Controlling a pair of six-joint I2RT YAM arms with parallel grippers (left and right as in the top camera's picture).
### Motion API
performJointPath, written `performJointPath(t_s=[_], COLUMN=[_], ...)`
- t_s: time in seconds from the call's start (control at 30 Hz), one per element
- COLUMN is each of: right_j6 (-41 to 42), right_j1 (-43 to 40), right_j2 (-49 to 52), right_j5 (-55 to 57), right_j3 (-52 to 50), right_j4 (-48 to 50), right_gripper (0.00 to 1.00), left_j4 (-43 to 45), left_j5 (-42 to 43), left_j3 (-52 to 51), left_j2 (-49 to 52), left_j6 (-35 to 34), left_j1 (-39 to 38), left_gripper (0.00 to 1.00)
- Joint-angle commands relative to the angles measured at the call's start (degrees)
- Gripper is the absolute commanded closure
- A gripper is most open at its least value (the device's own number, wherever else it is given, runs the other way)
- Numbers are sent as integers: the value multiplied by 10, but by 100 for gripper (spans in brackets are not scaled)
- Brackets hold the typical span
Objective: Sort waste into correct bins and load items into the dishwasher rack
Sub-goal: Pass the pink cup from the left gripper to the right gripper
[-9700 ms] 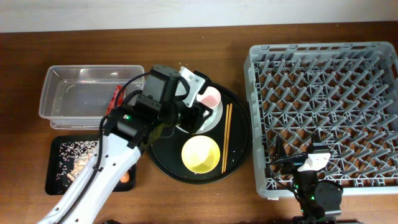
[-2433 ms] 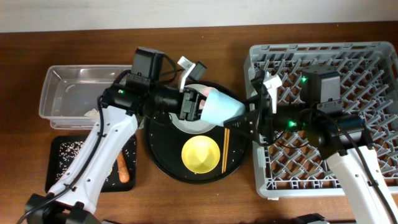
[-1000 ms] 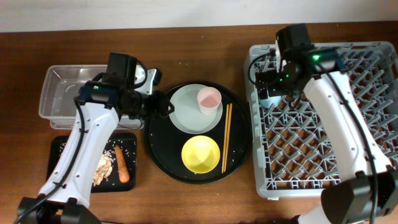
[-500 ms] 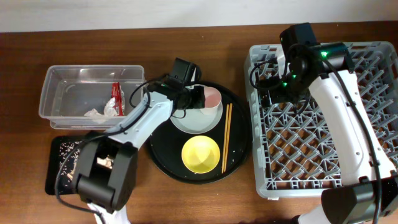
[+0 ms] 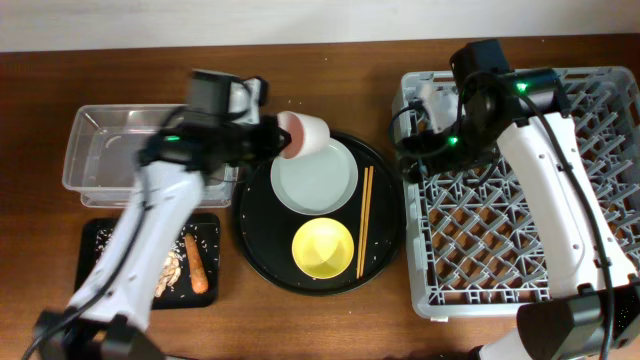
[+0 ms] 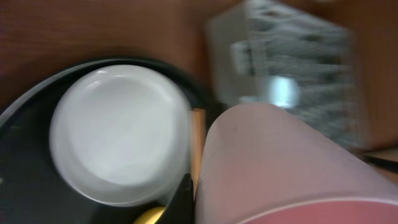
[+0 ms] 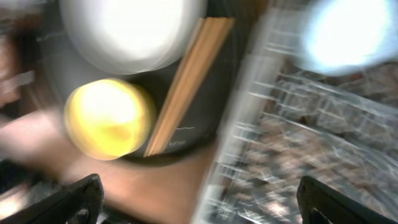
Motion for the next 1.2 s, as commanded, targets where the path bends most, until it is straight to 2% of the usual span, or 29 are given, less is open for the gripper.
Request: performJointPath(t_s=[0.0, 0.07, 0.13, 0.23, 0.47, 0.57, 0.6, 0.67, 0.73, 0.97, 1.07, 1.17], right_j6=[-223, -324, -348, -351, -334, -334, -334, -334, -332, -331, -332, -332], right_j1=[2, 2, 2, 2, 3, 3, 3, 3, 3, 3, 3, 3], right_j2=[-15, -15, -15, -15, -15, -15, -15, -15, -15, -15, -15, -15], right_j5=[-328, -441, -478, -479, -519, -525, -525, -525, -524, -477, -476, -470], right_j3=[8, 8, 8, 8, 8, 8, 8, 8, 8, 7, 7, 7], right_j4=[-43, -84, -85, -61, -43, -42, -41, -37, -42, -61, -75, -83], right_gripper=[2, 1, 2, 2, 1, 8, 12, 26, 31, 32, 27, 27], left_j4=[-21, -21, -19, -19, 26, 26, 28, 31, 33, 52, 54, 54], left_j5=[324, 406, 452, 472, 464, 426, 422, 408, 407, 407, 407, 407], left_j3=[5, 5, 5, 5, 5, 5, 5, 5, 5, 5, 5, 5], left_j2=[-3, -3, -3, -3, -3, -3, -3, -3, -3, -3, -3, -3], left_j6=[90, 109, 109, 109, 108, 108, 108, 108, 108, 108, 108, 108], left_j1=[33, 34, 32, 20, -22, -38, -43, -51, -52, -52, -52, -52], left_gripper=[100, 100, 100, 100, 100, 100, 100, 100, 100, 100, 100, 100])
